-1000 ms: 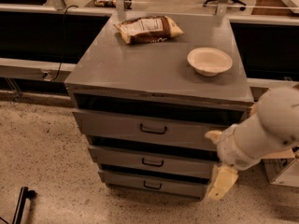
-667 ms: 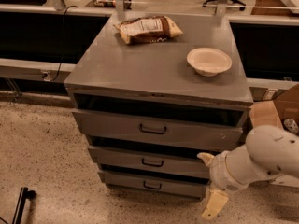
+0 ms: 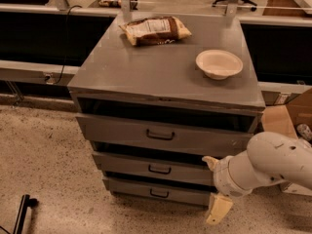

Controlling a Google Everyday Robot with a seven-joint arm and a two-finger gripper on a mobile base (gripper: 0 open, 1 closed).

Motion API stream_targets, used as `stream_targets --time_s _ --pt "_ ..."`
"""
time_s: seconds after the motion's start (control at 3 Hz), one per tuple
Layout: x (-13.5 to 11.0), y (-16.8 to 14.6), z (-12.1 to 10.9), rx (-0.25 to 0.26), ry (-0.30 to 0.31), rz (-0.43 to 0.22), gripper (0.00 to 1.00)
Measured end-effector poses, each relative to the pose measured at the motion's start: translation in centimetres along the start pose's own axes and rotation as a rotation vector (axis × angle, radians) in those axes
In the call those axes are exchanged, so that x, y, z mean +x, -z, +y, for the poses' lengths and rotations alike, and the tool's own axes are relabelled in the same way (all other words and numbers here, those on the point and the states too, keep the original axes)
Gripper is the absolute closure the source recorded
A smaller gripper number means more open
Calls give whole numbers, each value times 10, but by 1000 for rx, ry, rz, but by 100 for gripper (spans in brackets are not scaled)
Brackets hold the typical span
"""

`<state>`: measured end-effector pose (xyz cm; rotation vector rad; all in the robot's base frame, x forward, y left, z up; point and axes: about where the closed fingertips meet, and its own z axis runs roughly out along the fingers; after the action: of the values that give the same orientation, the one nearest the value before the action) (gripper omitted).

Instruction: Open middle drawer

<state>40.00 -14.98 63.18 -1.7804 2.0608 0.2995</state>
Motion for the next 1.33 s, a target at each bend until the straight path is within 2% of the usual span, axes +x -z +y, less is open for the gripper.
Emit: stream_targets --time_s 0.33,0.67,1.0,1.33 --pt "17 -36 -1 -1 22 14 0" --pt "38 -86 -15 31 25 2 0" --pt "55 -120 -31 61 30 -14 0" --pt "64 -145 -50 101 40 4 0"
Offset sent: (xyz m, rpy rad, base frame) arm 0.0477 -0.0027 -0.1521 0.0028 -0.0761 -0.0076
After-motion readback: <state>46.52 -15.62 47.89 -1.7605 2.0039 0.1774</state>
